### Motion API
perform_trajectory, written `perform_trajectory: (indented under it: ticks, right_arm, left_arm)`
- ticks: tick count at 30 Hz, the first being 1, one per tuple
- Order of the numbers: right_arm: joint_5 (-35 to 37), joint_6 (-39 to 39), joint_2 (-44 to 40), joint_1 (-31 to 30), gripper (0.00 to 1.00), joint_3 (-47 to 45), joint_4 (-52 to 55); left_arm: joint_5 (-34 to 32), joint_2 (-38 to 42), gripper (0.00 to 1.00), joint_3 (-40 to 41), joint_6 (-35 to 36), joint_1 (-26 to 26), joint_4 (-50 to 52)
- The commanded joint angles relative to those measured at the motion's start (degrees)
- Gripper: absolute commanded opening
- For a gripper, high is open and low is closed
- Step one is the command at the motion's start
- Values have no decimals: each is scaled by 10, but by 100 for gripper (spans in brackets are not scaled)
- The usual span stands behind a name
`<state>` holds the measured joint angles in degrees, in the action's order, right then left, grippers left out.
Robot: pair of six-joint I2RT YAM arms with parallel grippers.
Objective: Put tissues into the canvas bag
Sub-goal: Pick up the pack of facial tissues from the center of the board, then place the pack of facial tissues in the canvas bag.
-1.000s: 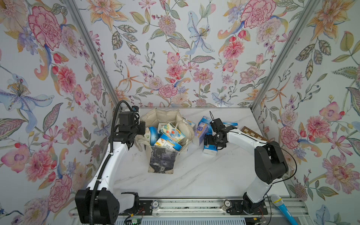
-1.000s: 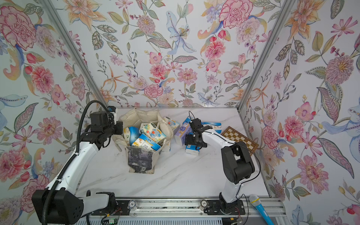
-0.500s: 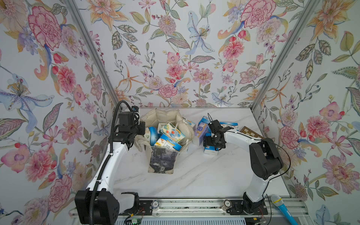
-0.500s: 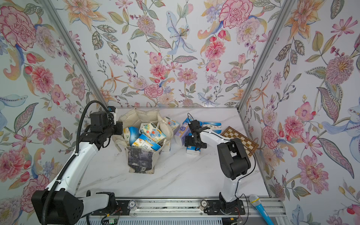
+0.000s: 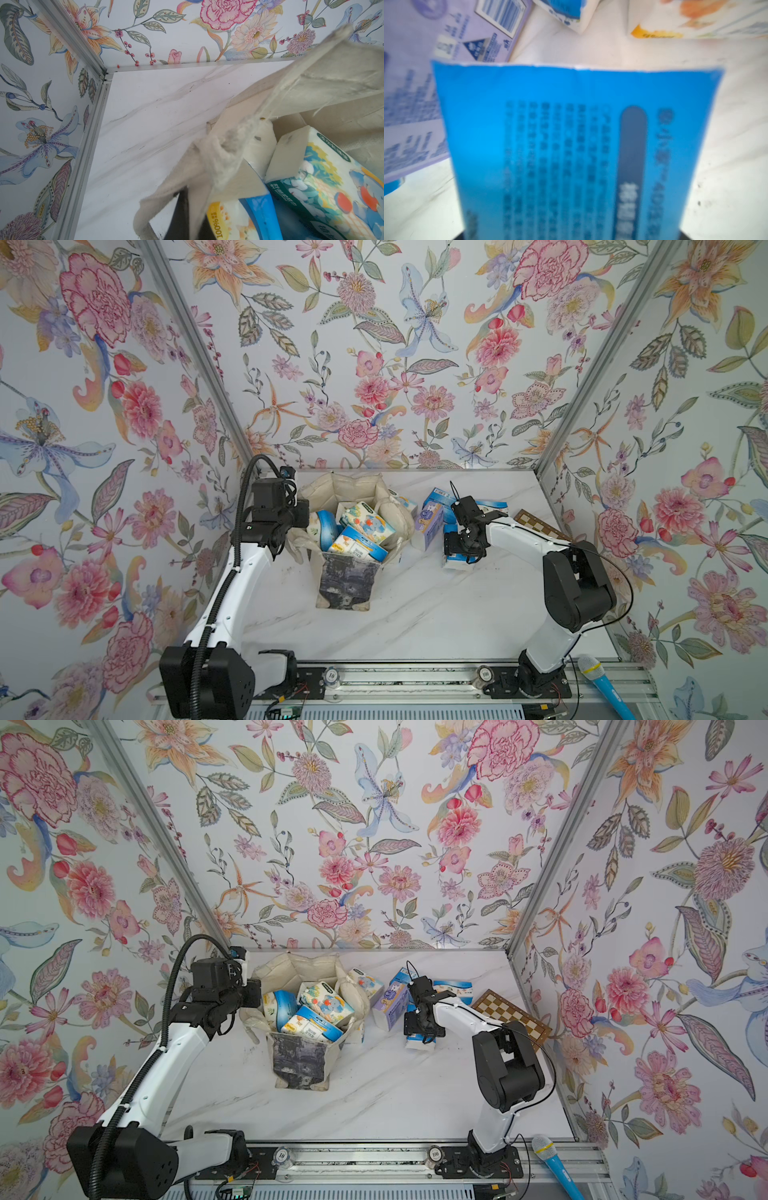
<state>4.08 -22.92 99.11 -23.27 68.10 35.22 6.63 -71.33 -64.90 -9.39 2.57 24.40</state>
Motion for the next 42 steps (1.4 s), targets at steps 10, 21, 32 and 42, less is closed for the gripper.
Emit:
perform_trajectory:
  ticks: [10,21,32,42]
  right_arm:
    - [-70,164,-165,-80,80,163,-32]
    - [-252,294,-52,-201,83,345,-79]
    - [-253,351,177,-243,83,610,141]
    - [-146,364,292,-266,83,721,231]
  left_arm:
    - [4,6,1,0,-8,-7,-25]
    - [10,8,1,1,-12,-7,-25]
    - [28,7,1,-3,-26,-8,-44]
    - [39,-7,1,-12,-24,-7,-50]
